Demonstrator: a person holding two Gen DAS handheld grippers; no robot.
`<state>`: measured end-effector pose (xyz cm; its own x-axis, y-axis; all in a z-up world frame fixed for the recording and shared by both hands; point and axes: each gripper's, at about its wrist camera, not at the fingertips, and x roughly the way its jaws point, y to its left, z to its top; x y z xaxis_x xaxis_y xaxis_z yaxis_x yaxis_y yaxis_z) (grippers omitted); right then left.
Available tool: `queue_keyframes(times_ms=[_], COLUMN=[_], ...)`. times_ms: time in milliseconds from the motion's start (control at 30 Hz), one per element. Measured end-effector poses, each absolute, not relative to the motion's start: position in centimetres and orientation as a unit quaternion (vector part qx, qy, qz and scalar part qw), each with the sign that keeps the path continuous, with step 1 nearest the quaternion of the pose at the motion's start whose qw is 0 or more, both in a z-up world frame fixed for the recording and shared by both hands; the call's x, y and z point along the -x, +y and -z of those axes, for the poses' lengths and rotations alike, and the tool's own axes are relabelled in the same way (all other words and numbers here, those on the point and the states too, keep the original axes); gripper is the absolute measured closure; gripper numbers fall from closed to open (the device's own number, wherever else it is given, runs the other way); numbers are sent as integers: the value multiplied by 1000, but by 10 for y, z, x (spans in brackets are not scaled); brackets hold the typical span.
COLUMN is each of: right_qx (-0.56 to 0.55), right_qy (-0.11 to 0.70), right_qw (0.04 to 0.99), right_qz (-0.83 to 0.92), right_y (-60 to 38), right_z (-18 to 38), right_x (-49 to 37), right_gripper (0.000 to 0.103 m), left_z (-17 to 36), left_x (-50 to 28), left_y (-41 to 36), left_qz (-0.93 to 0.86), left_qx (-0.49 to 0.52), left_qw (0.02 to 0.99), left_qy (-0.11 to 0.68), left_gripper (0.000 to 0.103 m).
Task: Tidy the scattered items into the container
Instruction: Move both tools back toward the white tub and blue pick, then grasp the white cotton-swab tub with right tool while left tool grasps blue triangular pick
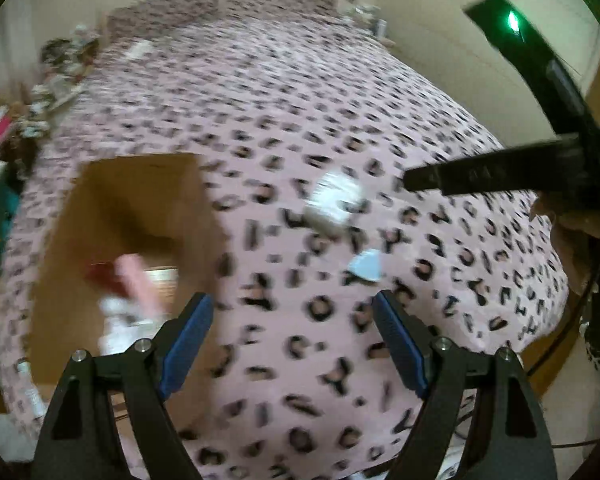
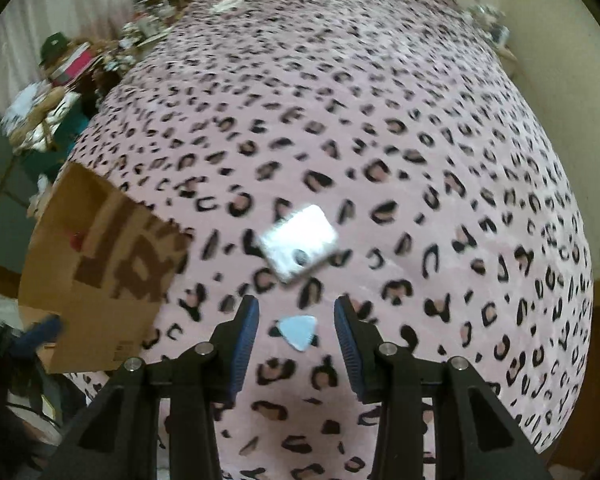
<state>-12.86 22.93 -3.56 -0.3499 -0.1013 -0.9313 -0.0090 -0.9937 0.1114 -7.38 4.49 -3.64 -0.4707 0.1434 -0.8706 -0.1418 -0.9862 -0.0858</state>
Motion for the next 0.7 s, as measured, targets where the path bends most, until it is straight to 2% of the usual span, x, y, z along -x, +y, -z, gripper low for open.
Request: queue_keyframes(times_ms=[333,600,667,700], right_qx=[-583,-600,-603,-606], right_qy=[-88,-102,-105,-107], right_qw=[6,10,17,21], right_qz=[808,793,790,788], right_y=[290,303,299,297], right_z=[65,93,97,100], right_x=[133,162,170,175], right_gripper=[63,63,63,63], left_z=[151,194,202,206], left_x=[141,163,167,168], left_y=[113,128,127,127], left_qz=[-818,-820,-818,-816], left_qx=[560,556,556,558], left_qw=[128,123,127,131], left_qy=[-46,-54,-67,-73], left_gripper=[20,22,31,40])
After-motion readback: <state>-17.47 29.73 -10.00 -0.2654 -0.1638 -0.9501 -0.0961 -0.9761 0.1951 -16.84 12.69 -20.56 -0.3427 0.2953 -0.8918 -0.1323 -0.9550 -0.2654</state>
